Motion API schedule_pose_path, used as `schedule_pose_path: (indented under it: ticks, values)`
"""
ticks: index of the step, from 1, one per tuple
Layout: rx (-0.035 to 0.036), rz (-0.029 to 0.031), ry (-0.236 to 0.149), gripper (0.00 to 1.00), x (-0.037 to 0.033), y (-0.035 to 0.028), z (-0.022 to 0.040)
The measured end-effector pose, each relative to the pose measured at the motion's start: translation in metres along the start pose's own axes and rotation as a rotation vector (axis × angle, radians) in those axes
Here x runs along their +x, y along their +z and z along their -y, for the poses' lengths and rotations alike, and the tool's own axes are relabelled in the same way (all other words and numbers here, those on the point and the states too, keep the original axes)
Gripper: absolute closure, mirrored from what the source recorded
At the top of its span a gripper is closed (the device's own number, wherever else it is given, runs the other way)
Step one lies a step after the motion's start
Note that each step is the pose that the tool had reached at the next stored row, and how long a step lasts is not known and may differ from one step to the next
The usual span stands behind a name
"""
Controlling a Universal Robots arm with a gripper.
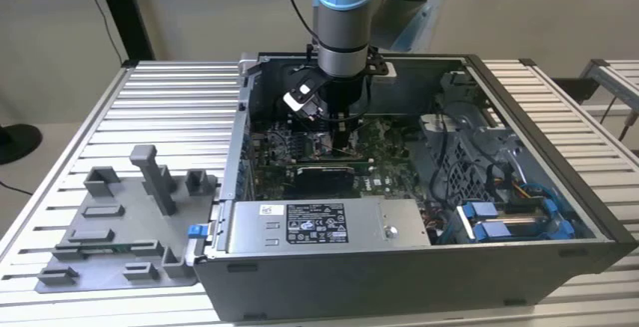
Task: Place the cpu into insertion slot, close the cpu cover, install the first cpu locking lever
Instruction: 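Place the cpu into insertion slot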
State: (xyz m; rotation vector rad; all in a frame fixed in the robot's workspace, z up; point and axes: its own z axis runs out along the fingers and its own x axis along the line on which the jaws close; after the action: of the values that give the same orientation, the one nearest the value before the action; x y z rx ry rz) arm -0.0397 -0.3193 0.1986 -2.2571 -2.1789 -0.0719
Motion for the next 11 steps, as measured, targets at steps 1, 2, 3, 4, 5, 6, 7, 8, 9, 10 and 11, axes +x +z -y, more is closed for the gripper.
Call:
schedule_pose_path:
  ticks: [1, 2, 3, 4, 5, 6, 7, 8, 9, 10, 11]
  values:
    - [0.0, 0.0, 0.0, 1.0, 0.0, 0.0, 0.0]
    - [0.0, 0.0001, 0.0, 1.0, 0.0, 0.0, 0.0001]
    - [0.0, 0.0, 0.0, 1.0, 0.0, 0.0001, 0.0001]
    - [-0.0001, -0.0003, 0.0, 1.0, -0.0002, 0.0001, 0.0001]
    - [-0.0001, -0.0002, 0.0, 1.0, -0.0002, 0.0001, 0.0001]
    - [0.0, 0.0, 0.0, 1.0, -0.0003, 0.0001, 0.0001]
    - [0.0001, 0.0, 0.0, 1.0, -0.0004, 0.0, 0.0002]
    - [0.0, 0.0, 0.0, 1.0, -0.0004, 0.0, 0.0002]
    - [0.0, 0.0, 0.0, 1.0, -0.0004, 0.0001, 0.0002]
    - [0.0, 0.0001, 0.0, 1.0, -0.0005, 0.0001, 0.0003]
    - [0.0001, 0.0002, 0.0, 1.0, -0.0005, 0.0002, 0.0003]
